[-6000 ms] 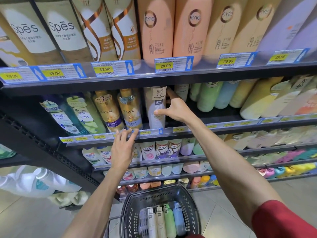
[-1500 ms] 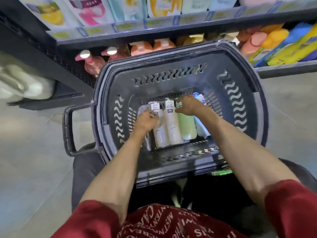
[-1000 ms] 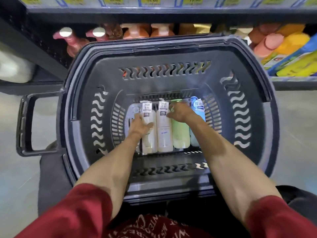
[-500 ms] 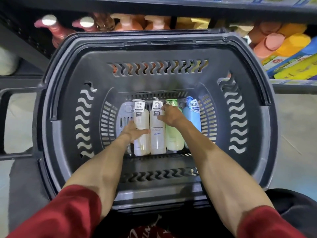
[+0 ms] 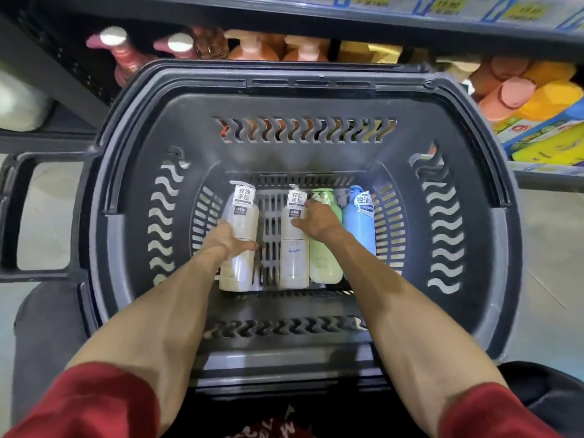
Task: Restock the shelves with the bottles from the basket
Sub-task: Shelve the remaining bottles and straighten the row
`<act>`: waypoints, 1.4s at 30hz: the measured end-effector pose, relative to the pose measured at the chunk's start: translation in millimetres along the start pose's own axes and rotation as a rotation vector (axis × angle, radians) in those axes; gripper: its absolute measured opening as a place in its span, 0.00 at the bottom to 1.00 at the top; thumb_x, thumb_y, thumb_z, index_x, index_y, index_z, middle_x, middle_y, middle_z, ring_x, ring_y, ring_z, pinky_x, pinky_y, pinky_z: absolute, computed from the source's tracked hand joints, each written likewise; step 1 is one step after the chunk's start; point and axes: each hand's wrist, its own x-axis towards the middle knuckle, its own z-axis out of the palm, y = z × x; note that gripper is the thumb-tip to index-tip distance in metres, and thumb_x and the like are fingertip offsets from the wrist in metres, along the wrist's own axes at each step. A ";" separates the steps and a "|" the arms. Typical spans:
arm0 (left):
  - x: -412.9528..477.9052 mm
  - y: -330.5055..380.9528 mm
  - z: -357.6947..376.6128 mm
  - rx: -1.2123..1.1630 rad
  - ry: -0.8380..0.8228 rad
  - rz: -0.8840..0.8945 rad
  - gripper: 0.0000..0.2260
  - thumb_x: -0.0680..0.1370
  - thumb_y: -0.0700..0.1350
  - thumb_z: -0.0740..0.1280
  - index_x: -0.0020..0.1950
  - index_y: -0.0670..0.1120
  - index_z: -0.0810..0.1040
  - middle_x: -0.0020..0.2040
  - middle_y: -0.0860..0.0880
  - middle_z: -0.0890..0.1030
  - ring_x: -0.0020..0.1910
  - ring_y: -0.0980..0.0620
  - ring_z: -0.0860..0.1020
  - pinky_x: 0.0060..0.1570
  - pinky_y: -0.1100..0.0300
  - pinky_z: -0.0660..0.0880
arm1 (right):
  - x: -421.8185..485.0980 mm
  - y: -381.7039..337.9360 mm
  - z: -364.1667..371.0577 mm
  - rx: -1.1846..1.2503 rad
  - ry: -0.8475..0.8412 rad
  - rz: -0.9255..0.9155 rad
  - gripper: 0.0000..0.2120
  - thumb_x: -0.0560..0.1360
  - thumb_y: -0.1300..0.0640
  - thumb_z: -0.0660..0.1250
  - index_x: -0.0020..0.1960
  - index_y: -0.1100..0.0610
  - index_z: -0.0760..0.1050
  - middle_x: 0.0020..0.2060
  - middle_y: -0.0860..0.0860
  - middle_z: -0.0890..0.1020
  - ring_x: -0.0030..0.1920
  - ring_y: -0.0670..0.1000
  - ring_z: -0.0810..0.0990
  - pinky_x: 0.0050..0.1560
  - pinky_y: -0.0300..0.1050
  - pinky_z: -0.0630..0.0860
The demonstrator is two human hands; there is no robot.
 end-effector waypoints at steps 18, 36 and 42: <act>-15.6 -2.7 -4.0 -0.116 0.055 -0.040 0.33 0.71 0.54 0.79 0.68 0.42 0.68 0.57 0.43 0.79 0.57 0.42 0.78 0.62 0.46 0.76 | 27.0 -16.9 43.3 -0.413 0.000 0.093 0.49 0.69 0.30 0.69 0.76 0.60 0.56 0.66 0.60 0.73 0.65 0.59 0.75 0.54 0.50 0.76; -89.1 22.7 -49.2 -0.306 0.057 0.057 0.32 0.72 0.51 0.79 0.67 0.43 0.65 0.61 0.44 0.79 0.58 0.44 0.78 0.60 0.50 0.75 | -32.3 -5.8 -16.7 0.191 0.203 0.028 0.41 0.64 0.46 0.80 0.72 0.49 0.65 0.59 0.51 0.82 0.59 0.57 0.79 0.54 0.47 0.74; -167.9 39.9 -97.0 -0.348 0.008 0.187 0.33 0.71 0.51 0.80 0.69 0.43 0.69 0.61 0.47 0.80 0.60 0.46 0.78 0.62 0.51 0.75 | -110.3 -35.1 -94.6 0.291 0.270 0.025 0.34 0.64 0.48 0.81 0.65 0.51 0.69 0.47 0.42 0.78 0.49 0.48 0.77 0.46 0.40 0.68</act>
